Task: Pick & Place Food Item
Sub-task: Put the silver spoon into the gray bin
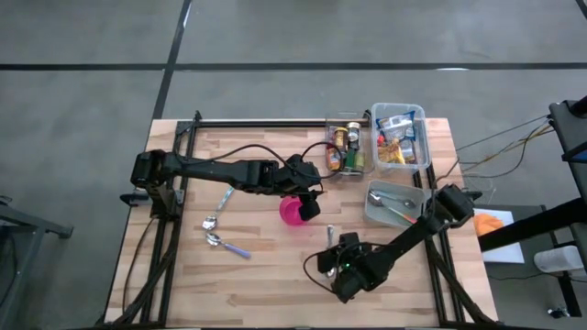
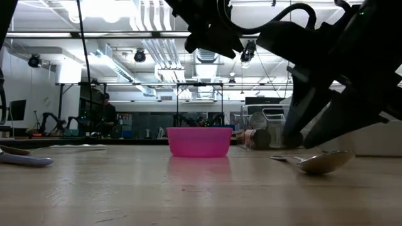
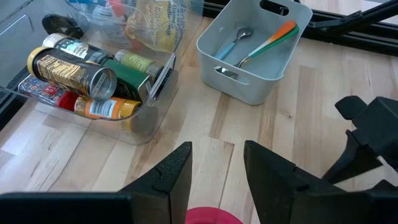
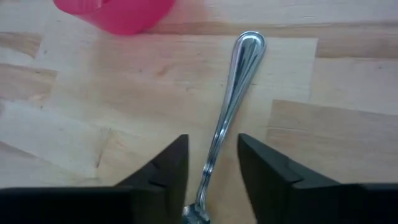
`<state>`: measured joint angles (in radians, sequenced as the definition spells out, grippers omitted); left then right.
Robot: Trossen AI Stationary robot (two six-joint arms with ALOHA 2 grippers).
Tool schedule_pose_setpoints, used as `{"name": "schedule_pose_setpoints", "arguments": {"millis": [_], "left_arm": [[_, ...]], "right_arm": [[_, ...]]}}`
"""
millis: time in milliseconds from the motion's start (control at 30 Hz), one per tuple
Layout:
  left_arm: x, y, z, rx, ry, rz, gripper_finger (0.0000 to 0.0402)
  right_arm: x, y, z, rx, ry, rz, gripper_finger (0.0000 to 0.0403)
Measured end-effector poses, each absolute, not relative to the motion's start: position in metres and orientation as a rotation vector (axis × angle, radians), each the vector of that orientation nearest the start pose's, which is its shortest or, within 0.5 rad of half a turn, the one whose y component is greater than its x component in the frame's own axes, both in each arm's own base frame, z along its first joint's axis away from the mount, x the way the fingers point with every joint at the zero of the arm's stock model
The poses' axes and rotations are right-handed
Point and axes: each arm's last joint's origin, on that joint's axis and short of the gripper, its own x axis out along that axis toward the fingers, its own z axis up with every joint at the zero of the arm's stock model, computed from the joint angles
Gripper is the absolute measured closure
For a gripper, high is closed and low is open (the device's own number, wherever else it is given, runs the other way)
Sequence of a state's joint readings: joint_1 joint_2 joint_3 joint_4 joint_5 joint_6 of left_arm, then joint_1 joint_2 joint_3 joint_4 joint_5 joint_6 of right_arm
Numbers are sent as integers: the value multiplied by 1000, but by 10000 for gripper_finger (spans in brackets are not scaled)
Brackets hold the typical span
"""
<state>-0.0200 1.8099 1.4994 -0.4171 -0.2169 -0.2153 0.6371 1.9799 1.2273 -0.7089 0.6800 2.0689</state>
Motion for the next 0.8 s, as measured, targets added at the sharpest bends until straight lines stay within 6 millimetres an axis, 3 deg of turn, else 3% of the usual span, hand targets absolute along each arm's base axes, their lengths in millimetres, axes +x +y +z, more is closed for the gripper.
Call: {"name": "schedule_pose_setpoints", "arguments": {"millis": [200, 500, 800], "left_arm": [[406, -2, 278, -119, 700, 264, 255], [406, -2, 278, -119, 700, 265, 255], [406, -2, 278, -119, 699, 265, 255]], "right_arm": [[299, 194, 123, 926, 579, -1035, 215], [306, 185, 117, 908, 684, -1052, 211], [301, 178, 124, 906, 832, -1103, 211]]}}
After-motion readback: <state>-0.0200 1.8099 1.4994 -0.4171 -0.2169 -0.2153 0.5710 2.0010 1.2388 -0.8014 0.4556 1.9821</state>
